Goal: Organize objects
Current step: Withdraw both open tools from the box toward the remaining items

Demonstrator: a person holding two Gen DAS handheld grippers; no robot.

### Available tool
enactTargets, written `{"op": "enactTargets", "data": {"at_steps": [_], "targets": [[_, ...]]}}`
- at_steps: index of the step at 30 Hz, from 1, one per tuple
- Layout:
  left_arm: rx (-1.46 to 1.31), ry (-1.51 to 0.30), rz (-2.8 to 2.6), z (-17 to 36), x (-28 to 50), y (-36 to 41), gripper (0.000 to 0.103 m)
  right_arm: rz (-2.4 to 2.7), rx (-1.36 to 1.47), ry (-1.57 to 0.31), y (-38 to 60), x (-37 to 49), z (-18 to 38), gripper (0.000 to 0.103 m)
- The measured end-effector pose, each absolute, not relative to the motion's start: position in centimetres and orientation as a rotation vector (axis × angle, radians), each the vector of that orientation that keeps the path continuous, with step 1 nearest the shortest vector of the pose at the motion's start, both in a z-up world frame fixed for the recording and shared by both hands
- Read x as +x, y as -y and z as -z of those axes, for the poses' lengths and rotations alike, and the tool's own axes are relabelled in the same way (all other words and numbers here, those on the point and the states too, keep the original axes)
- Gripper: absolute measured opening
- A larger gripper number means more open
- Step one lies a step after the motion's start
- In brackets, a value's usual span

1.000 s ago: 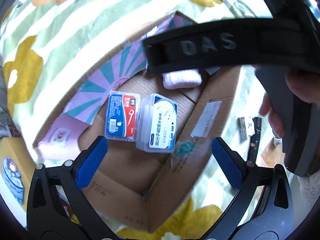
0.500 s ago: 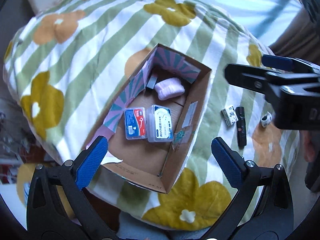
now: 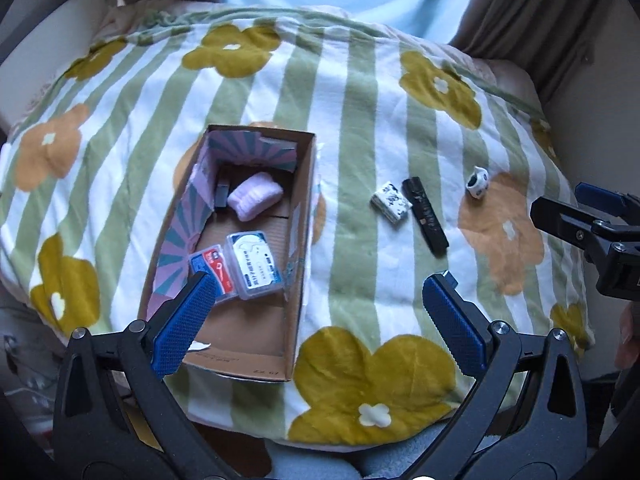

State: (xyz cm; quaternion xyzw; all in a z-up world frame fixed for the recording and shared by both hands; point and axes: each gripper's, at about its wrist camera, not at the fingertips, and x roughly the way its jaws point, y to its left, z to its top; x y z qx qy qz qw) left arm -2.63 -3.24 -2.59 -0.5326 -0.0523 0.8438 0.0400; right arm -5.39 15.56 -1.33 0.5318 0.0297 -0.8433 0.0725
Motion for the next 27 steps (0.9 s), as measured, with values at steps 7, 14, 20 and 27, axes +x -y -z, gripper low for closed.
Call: {"op": "enactTargets", "data": {"at_steps": [7,14,20,27], "targets": [[-1.576,0.030,-2.495,2.4,-2.4,-1.1,0.103,2.663,1.662,0.054,-20.4,-1.7,1.9,0.103],[-1.558,-0.016,-2.432,2.6,-2.7,-3.3,0.103,2.721,1.661,0.114,-22.6,-0.9,1.6,0.103],[-1.558,-0.032,-2.405,2.8,-3.9,-4.3,0.103,2.743,1.667,0.148,-24.0,-1.4,1.7,0.103],[-1.580,-0.064,-2.366,4.1,-6.7,-5.7,0.103,2.728,1.691,0.174,-25.6,-3.4,3.0,0.103]]}}
